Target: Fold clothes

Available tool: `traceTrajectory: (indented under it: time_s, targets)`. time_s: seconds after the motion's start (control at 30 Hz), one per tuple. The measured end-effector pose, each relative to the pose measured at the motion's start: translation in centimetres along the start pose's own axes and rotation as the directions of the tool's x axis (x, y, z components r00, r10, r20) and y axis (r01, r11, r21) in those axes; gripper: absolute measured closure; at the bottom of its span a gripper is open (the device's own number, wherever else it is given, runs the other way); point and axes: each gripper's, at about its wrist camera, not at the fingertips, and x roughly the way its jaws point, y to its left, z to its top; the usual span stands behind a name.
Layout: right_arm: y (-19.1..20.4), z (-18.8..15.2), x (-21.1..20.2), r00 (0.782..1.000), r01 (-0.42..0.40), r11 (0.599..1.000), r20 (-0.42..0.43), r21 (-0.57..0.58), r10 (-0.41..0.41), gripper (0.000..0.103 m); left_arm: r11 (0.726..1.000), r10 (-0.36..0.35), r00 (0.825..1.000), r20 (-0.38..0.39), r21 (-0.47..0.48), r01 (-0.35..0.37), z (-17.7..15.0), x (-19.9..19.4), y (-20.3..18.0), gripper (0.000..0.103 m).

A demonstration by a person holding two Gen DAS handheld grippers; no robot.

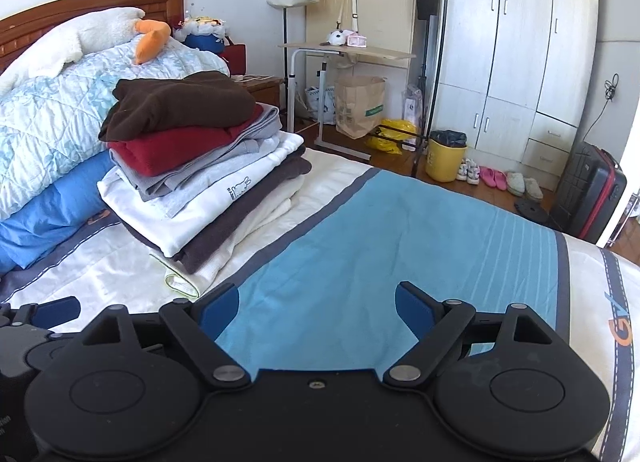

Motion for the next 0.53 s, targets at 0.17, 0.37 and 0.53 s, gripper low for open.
traceTrajectory:
  time_s: [0.17, 0.37, 0.53]
  targets:
    - [0.02, -0.28, 0.12, 1.0, -0.005, 1.0, -0.015, -0.005, 0.005, 0.014, 0.998, 0.008, 1.0, 0.015, 0.059, -0.008, -0.16, 0.04, -0.54, 0.004]
    - [-0.23, -0.47, 0.49, 1.0, -0.004, 1.0, -0.024, -0.016, 0.004, 0.014, 0.998, -0.006, 1.0, 0.022, 0.055, 0.004, -0.51, 0.42, -0.49, 0.004]
    - [-0.42, 0.08, -0.07, 1.0, 0.019, 0.999, 0.009, -0.029, -0.018, 0.014, 0.998, 0.004, 0.999, 0.042, 0.061, -0.007, -0.45, 0.16, -0.54, 0.004]
